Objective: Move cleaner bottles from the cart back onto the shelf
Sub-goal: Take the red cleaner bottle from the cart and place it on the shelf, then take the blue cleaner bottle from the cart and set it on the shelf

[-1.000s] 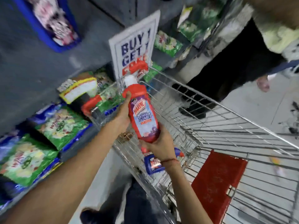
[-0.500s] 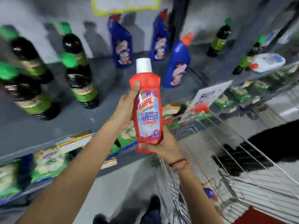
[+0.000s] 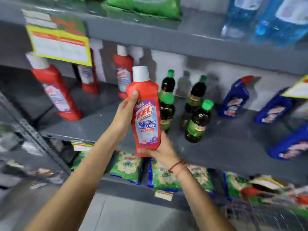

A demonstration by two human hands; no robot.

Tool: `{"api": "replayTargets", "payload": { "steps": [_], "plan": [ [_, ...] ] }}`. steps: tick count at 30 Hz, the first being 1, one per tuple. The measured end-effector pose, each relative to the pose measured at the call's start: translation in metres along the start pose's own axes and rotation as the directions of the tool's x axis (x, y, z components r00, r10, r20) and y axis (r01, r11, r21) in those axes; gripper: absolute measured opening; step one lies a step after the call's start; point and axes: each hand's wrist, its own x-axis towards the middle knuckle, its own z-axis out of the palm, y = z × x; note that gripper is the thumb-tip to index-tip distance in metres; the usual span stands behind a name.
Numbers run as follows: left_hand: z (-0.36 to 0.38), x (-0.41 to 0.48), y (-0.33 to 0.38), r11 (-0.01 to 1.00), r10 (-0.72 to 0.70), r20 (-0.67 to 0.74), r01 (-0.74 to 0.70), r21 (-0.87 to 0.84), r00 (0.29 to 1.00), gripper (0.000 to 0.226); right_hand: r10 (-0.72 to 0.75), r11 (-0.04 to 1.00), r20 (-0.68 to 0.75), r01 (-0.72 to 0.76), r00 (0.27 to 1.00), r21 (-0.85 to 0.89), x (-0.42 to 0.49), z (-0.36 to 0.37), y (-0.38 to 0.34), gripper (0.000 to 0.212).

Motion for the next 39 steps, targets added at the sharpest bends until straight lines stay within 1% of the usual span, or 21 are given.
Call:
{"api": "replayTargets", "payload": {
  "steps": [2,3,6,8,10,13,16,19,20,23,24,26,27,29,30,31,32,33,35,37,39],
  "plan": [
    [-0.026,0.006,0.008,0.999,0.050,-0.072,-0.050,0.003,0.996,0.030,-0.050,0.998,0.041,0.052,0.998,-0.047,0.024,0.025,-0.012,0.087],
    [-0.038,0.009,0.011,0.997,0.081,-0.100,-0.082,-0.004,0.992,0.026,-0.068,0.994,0.059,0.072,0.996,-0.083,0.035,0.036,-0.020,0.089],
    [-0.069,0.017,0.014,0.986,0.165,-0.162,-0.164,0.018,0.973,0.019,-0.097,0.980,0.099,0.112,0.990,-0.166,0.067,0.063,-0.039,0.088],
    [-0.085,0.025,0.012,0.978,0.207,-0.170,-0.202,0.047,0.963,0.016,-0.115,0.969,0.117,0.137,0.986,-0.203,0.084,0.078,-0.045,0.089],
    [-0.098,0.033,0.010,0.973,0.230,-0.166,-0.221,0.071,0.959,0.013,-0.111,0.967,0.111,0.133,0.988,-0.218,0.099,0.090,-0.046,0.084],
    [-0.109,0.044,0.006,0.972,0.228,-0.128,-0.217,0.092,0.965,0.014,-0.099,0.965,0.097,0.119,0.990,-0.234,0.115,0.104,-0.044,0.068],
    [-0.113,0.052,0.000,0.970,0.215,-0.078,-0.204,0.134,0.973,0.016,-0.111,0.969,0.050,0.119,0.993,-0.218,0.124,0.111,-0.038,0.069],
    [-0.118,0.056,-0.004,0.970,0.212,-0.048,-0.205,0.128,0.976,0.008,-0.119,0.972,0.027,0.122,0.993,-0.202,0.129,0.113,-0.037,0.073],
    [-0.120,0.056,-0.004,0.970,0.213,-0.042,-0.206,0.132,0.976,0.009,-0.119,0.973,0.034,0.123,0.992,-0.196,0.130,0.113,-0.038,0.074],
    [-0.127,0.058,-0.006,0.976,0.171,-0.013,-0.168,0.136,0.985,0.015,-0.110,0.978,0.044,0.116,0.993,-0.176,0.128,0.114,-0.039,0.075],
    [-0.130,0.057,-0.008,0.981,0.146,-0.026,-0.142,0.129,0.989,0.023,-0.109,0.978,0.033,0.113,0.993,-0.177,0.126,0.115,-0.039,0.074],
    [-0.135,0.054,-0.015,0.995,0.076,-0.122,-0.067,0.077,0.990,0.039,-0.112,0.977,0.000,0.110,0.994,-0.181,0.119,0.113,-0.036,0.066],
    [-0.136,0.051,-0.022,0.999,0.037,-0.213,-0.030,0.033,0.976,0.039,-0.119,0.977,-0.019,0.113,0.993,-0.182,0.113,0.110,-0.033,0.061],
    [-0.136,0.036,-0.041,0.999,-0.008,-0.436,-0.012,-0.043,0.900,0.023,-0.144,0.975,-0.073,0.129,0.987,-0.184,0.096,0.099,-0.023,0.052],
    [-0.133,0.025,-0.051,0.999,-0.009,-0.520,-0.013,-0.038,0.854,0.017,-0.157,0.975,-0.104,0.138,0.982,-0.175,0.085,0.091,-0.016,0.047],
    [-0.127,0.013,-0.062,1.000,-0.005,-0.561,-0.007,-0.019,0.828,0.015,-0.164,0.978,-0.136,0.143,0.977,-0.154,0.073,0.081,-0.009,0.040],
    [-0.118,0.001,-0.073,1.000,-0.009,-0.569,0.011,0.000,0.823,0.016,-0.162,0.982,-0.167,0.142,0.973,-0.126,0.059,0.069,-0.002,0.033],
    [-0.105,-0.010,-0.082,1.000,-0.015,-0.553,0.027,0.013,0.833,0.018,-0.149,0.986,-0.198,0.132,0.969,-0.098,0.045,0.056,0.005,0.026],
    [-0.070,-0.030,-0.100,0.997,-0.009,-0.467,0.044,0.063,0.884,0.021,-0.106,0.994,-0.263,0.095,0.959,-0.056,0.014,0.025,0.018,0.019],
    [-0.024,-0.049,-0.114,0.990,-0.014,-0.296,0.054,0.129,0.955,0.016,-0.063,0.998,-0.343,0.060,0.937,-0.019,-0.018,-0.009,0.034,0.015],
    [0.024,-0.064,-0.128,0.980,-0.048,-0.091,0.065,0.189,0.995,0.013,-0.024,0.999,-0.430,0.031,0.903,0.011,-0.048,-0.045,0.051,0.013]
  ]
}}
